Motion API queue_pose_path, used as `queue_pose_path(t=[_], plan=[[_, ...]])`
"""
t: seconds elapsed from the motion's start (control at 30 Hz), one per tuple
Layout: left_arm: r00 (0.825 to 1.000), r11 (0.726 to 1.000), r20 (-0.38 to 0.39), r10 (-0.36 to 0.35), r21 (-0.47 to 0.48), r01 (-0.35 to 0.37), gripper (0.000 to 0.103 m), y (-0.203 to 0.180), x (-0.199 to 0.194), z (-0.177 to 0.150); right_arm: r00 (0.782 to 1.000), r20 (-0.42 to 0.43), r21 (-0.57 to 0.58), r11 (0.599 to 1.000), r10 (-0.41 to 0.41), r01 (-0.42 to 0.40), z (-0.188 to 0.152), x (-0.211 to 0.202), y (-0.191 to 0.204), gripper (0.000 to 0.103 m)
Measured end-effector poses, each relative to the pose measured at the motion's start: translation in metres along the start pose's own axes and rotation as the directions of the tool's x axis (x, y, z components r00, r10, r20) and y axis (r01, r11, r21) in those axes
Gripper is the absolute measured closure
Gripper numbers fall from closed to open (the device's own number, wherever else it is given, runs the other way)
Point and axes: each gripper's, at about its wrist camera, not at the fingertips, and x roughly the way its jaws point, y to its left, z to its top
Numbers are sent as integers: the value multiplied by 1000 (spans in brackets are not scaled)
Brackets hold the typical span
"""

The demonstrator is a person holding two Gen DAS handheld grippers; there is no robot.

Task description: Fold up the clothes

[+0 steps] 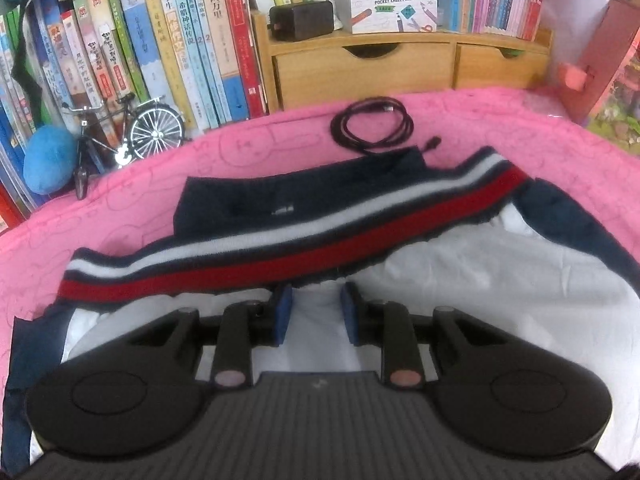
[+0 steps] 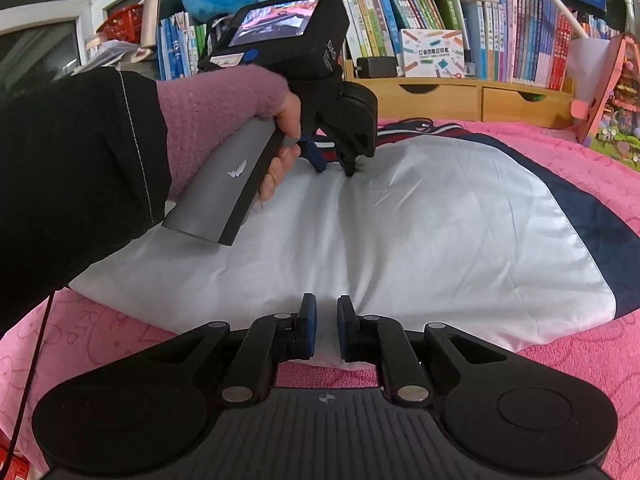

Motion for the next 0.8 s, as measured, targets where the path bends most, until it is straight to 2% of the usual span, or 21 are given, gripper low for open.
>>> queue_pose_path(t=[0.33,0.43,0.5,0.57,0.63,0.7,0.8], plan=[[1000,1000,18,13,6,-14,77,-2,-2,-3,1000,3,-11,1000,6,-6,1,-2,-1,89],[999,1000,46,27,9,-28,77,3,-23,-12,998,29,5,999,47,-47,5,-7,-11,87],[994,999,102,25,18,-27,77,8,-50,-27,995,84,-23,999,46,-44,9,-14,-16,76],[987,999,157,34,32,-40,77,13,-80,-49,989,144,-83,996,29,-17,13,-22,-20,69],[981,998,190,34,43,-43,77,18,-105,-77,981,196,-157,987,8,23,16,-27,-24,56],[979,996,196,60,56,-72,76,22,-119,-103,977,213,-238,969,-9,61,17,-25,-26,55],[958,965,204,203,124,-231,76,27,-119,-138,976,216,-349,931,-26,102,16,-15,-26,55]])
